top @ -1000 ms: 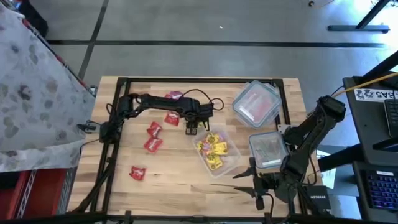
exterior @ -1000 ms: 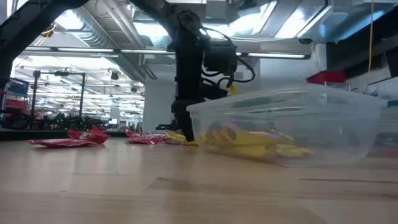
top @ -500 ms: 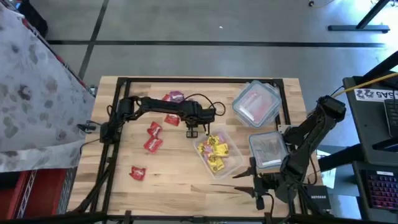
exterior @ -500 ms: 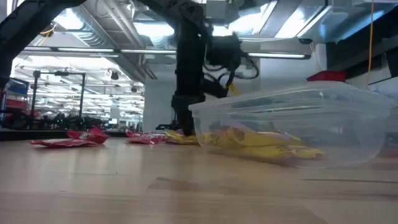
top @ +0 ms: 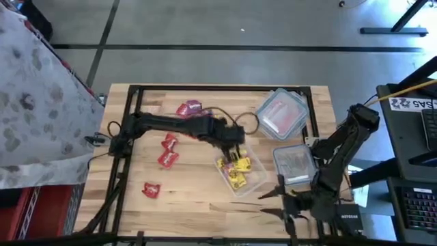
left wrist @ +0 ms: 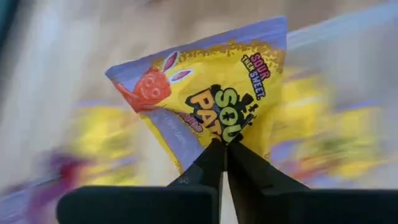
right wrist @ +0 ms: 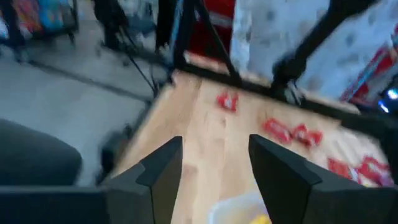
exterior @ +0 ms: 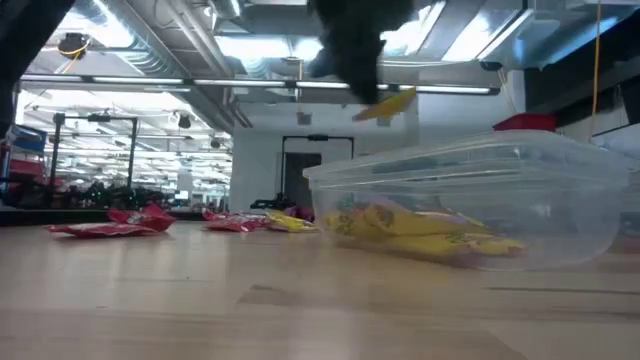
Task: Sort candy
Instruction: Put the yellow candy into the rectangular transparent food container
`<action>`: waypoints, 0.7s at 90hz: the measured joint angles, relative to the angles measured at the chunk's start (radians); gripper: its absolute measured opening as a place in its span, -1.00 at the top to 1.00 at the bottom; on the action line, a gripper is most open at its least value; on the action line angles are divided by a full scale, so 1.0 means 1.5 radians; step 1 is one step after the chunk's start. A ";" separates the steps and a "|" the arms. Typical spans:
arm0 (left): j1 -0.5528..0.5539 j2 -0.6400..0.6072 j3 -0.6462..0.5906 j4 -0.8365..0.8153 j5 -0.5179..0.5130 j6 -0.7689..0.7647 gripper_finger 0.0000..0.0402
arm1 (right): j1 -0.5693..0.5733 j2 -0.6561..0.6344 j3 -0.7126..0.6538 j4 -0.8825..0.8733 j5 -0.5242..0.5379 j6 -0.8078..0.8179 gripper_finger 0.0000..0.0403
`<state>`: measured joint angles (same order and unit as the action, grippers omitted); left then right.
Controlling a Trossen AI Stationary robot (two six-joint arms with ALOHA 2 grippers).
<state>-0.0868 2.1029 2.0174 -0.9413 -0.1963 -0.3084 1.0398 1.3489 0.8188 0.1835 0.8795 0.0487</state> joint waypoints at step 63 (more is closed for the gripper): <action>0.007 0.110 -0.011 0.070 0.075 -0.161 0.86 | 0.070 -0.044 -0.001 -0.005 0.134 -0.037 0.15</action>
<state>-0.0765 2.2681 2.0015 -0.8369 -0.0845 -0.5499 1.1450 1.2832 0.8181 0.1762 1.0809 -0.0065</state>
